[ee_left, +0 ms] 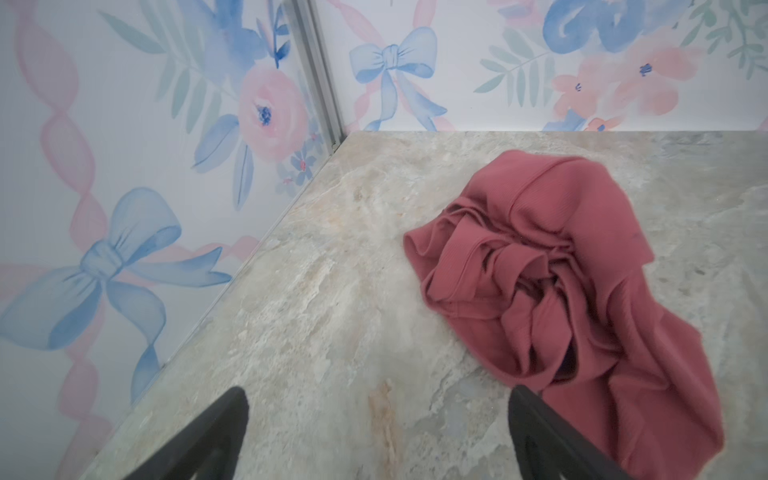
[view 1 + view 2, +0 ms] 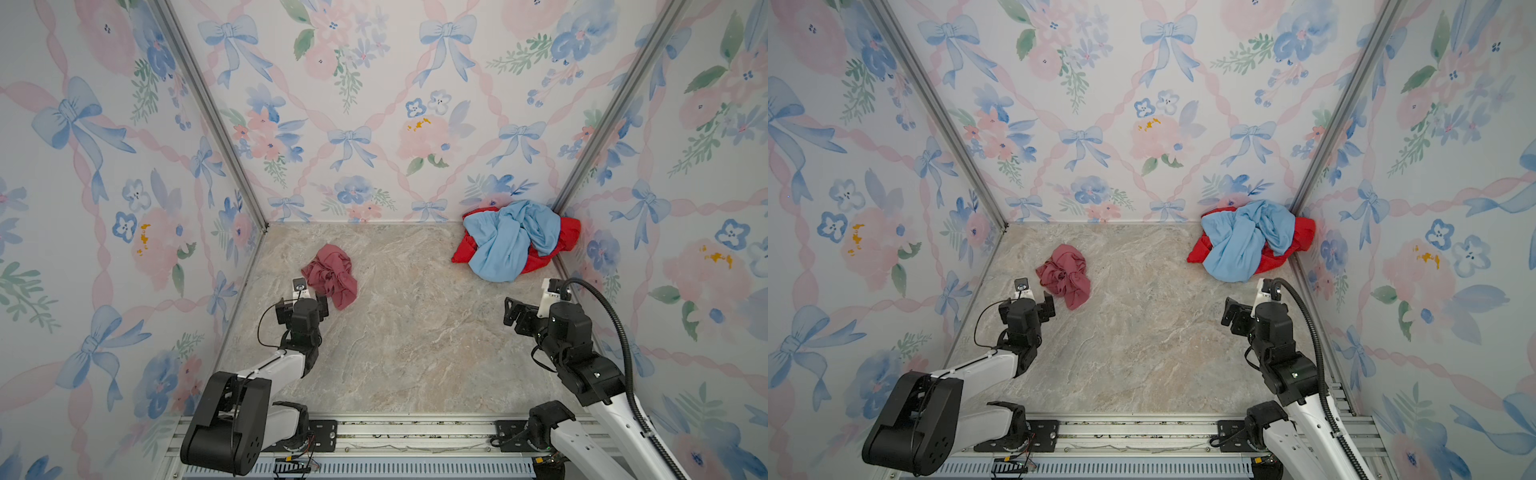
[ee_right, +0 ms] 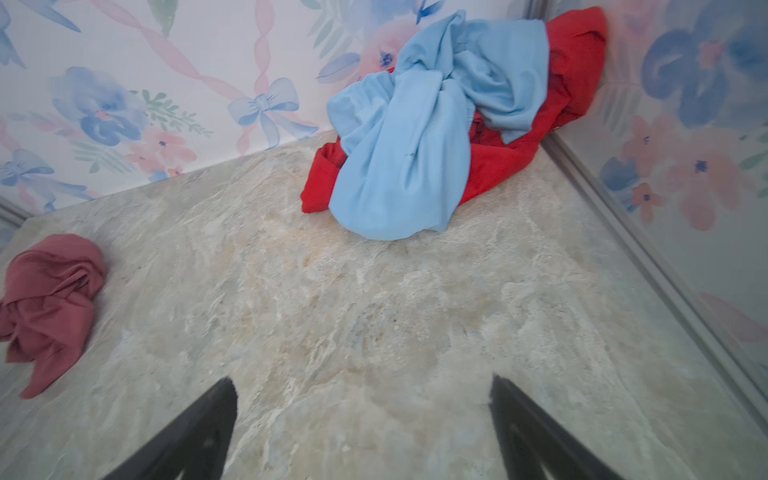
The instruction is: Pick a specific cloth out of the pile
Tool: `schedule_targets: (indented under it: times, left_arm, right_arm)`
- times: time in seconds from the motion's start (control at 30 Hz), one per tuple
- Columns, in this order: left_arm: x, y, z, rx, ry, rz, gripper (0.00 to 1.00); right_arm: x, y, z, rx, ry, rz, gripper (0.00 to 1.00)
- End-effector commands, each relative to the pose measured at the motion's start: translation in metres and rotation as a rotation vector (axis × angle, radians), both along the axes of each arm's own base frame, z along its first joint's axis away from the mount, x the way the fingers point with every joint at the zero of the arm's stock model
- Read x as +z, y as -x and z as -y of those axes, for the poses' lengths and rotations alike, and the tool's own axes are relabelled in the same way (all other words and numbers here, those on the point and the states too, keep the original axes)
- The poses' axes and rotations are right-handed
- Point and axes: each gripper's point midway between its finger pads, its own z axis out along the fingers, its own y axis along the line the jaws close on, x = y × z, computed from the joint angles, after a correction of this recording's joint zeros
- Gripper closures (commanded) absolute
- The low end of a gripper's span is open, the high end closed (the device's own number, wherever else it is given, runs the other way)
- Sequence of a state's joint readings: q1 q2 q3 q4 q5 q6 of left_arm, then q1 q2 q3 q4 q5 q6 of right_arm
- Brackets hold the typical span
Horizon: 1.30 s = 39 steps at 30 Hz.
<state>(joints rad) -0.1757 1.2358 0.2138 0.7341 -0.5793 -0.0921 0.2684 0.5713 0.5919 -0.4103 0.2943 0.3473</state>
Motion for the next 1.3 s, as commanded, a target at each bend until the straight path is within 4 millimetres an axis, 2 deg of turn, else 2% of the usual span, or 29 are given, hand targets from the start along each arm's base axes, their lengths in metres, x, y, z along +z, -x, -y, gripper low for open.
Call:
schedule_targets:
  times: [0.0,0.1,0.2,0.27,0.4,0.5,0.6,0.73,0.87,0.93,1.07,1.13,1.27]
  left_arm:
    - [0.036,0.013,-0.014,0.107,0.042,0.264,0.02]
    - [0.040,0.002,0.004,-0.054,0.040,0.297,0.02]
    - [0.029,-0.016,0.011,-0.141,0.034,0.285,0.02]
    - [0.020,-0.023,0.024,-0.230,0.012,0.278,0.02]
    - [0.015,-0.025,0.022,-0.189,0.011,0.236,0.02]
    - [0.011,-0.036,0.026,-0.190,-0.021,0.203,0.02]
    - [0.010,-0.037,0.024,-0.184,-0.003,0.194,0.02]
    - [0.010,-0.037,0.023,-0.184,-0.001,0.194,0.02]
    - [0.010,-0.037,0.023,-0.183,-0.001,0.195,0.02]
    - [0.009,-0.037,0.023,-0.184,0.000,0.193,0.02]
    - [0.009,-0.037,0.023,-0.182,0.001,0.193,0.02]
    - [0.010,-0.036,0.021,-0.178,0.006,0.195,0.02]
    - [0.010,-0.033,0.012,-0.158,0.047,0.212,0.02]
  right_arm:
    - [0.001,-0.001,0.039,-0.153,0.140,0.082,0.03]
    - [-0.018,0.005,0.058,-0.230,0.220,0.102,0.03]
    - [-0.035,0.008,0.065,-0.261,0.243,0.136,0.03]
    - [-0.044,0.009,0.069,-0.283,0.241,0.148,0.03]
    - [-0.055,0.008,0.079,-0.334,0.221,0.182,0.03]
    - [-0.063,0.001,0.079,-0.339,0.206,0.240,0.03]
    - [-0.070,-0.012,0.076,-0.319,0.193,0.256,0.03]
    - [-0.073,-0.048,0.064,-0.249,0.212,0.212,0.03]
    - [-0.076,-0.096,0.032,-0.072,0.219,0.233,0.03]
    - [-0.080,-0.111,0.017,0.011,0.280,0.175,0.03]
    - [-0.096,-0.124,0.005,0.090,0.308,0.182,0.03]
    - [-0.107,-0.128,0.009,0.057,0.309,0.190,0.03]
    - [-0.112,-0.138,0.017,0.037,0.291,0.116,0.03]
